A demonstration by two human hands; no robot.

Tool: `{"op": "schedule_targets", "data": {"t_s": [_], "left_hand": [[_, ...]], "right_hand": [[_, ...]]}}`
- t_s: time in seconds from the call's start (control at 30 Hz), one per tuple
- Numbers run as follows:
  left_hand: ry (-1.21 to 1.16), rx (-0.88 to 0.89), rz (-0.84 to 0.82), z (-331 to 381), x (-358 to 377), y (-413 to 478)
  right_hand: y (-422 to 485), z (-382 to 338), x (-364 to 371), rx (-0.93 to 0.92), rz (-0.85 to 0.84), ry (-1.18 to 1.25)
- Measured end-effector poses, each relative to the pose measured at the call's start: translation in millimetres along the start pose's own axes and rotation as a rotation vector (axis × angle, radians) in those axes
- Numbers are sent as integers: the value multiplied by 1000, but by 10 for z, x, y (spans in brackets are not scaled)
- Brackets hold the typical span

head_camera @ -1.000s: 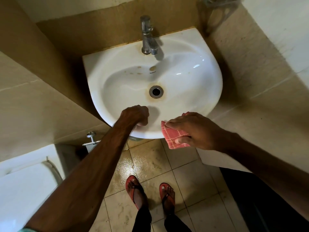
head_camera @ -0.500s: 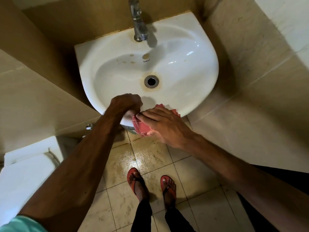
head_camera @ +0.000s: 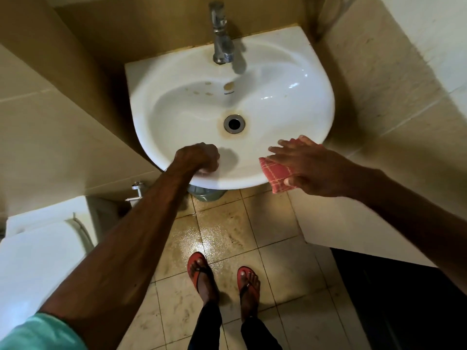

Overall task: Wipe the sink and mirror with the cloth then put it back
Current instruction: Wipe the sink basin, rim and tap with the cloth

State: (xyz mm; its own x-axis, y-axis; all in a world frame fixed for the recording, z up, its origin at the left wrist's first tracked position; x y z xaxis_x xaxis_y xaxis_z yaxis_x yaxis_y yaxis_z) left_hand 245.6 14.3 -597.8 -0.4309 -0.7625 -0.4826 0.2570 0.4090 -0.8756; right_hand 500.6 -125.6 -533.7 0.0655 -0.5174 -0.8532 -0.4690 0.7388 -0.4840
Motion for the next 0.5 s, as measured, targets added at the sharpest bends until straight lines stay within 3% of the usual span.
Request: {"op": "schedule_targets", "data": {"t_s": [0.1, 0.2, 0.37, 0.5], "left_hand": [[-40, -1, 44, 6, 9, -111], [-48, 18, 76, 40, 19, -162], [-54, -3, 113, 92, -34, -228], [-57, -13, 136, 135, -128, -312]], "right_hand": [[-112, -258, 107, 27, 265, -51], [-178, -465, 345, 129, 468, 67], [-70, -452, 333, 146, 314, 155], [191, -453, -110, 248, 163, -67]]}}
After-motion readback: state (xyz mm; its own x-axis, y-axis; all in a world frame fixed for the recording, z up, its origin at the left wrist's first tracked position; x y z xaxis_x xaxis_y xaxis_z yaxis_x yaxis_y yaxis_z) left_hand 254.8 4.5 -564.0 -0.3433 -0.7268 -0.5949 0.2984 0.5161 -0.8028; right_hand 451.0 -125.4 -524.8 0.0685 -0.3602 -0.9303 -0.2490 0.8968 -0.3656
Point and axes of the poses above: each hand's wrist, its own y-axis towards the middle knuckle, its own x-axis out of the palm, z = x × y, the point moved 1 cm from there along y, towards the middle knuckle, and after that the axes turned 14 degrees about -z, right-handed, at the moved point
